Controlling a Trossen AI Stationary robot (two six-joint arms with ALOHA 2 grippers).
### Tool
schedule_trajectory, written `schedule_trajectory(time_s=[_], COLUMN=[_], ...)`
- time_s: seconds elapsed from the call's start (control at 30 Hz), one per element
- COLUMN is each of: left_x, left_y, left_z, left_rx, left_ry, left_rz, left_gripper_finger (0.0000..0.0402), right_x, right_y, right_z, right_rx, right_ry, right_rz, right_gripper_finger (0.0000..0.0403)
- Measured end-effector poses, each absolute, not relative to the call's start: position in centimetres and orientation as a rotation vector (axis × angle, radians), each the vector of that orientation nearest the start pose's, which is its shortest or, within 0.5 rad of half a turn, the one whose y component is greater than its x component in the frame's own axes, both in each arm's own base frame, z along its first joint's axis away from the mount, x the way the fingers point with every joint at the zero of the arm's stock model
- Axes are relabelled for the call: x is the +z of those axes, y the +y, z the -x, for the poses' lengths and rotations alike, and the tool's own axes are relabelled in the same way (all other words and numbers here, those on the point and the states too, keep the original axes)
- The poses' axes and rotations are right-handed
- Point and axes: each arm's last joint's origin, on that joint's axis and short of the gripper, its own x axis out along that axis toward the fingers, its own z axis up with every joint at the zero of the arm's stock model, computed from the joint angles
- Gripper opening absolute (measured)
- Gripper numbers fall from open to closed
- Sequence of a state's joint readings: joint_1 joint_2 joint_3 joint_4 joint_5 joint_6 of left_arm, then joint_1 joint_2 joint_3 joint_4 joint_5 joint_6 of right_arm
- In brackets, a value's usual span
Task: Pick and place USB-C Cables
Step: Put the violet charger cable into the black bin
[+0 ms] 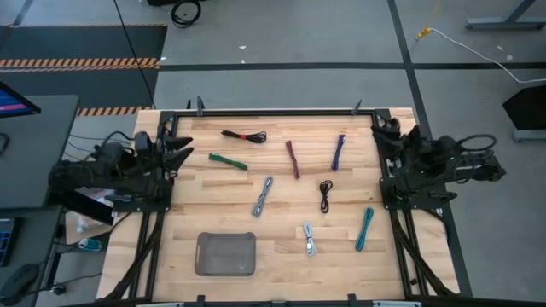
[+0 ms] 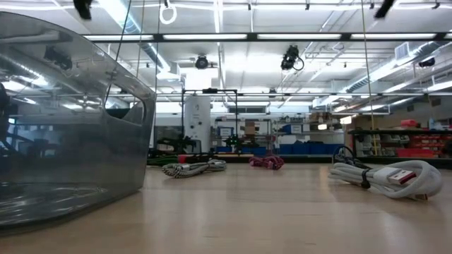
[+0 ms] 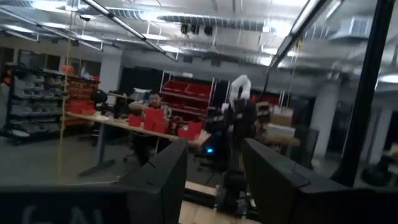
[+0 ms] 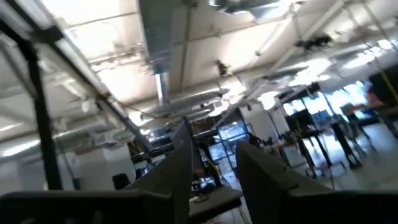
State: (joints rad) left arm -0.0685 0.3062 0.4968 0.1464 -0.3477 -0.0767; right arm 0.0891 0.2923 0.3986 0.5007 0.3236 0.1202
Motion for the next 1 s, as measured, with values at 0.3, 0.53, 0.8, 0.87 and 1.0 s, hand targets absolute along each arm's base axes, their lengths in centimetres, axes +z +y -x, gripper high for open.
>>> schedule_trajectory(time_s=[0.3,0.53,0.8,0.87,1.0], left_x=[38.2,39.4,37.8,37.4,36.7], left_y=[0.4,0.9,0.9,0.9,0.8], left_z=[-9.9,-10.7,-13.5,-14.2,-15.6], left_rx=[0.325,0.551,0.692,0.717,0.726], left_ry=[-0.079,0.234,0.410,0.437,0.483], left_rz=[0.057,0.079,0.129,0.127,0.105], left_gripper_finger=[0.0157,0.0160,0.0160,0.0160,0.0160], right_x=[40.1,41.7,39.2,38.2,36.3], right_y=[-0.3,-0.6,-0.7,-1.0,-1.3], right_z=[-9.7,-11.1,-13.7,-14.2,-15.1], right_rx=[-0.305,-0.513,-0.684,-0.752,-0.858], right_ry=[-0.219,0.192,0.541,0.632,0.829], right_rz=[-0.193,-0.250,-0.318,-0.351,-0.419], right_gripper_finger=[0.0131,0.0131,0.0131,0.0131,0.0131])
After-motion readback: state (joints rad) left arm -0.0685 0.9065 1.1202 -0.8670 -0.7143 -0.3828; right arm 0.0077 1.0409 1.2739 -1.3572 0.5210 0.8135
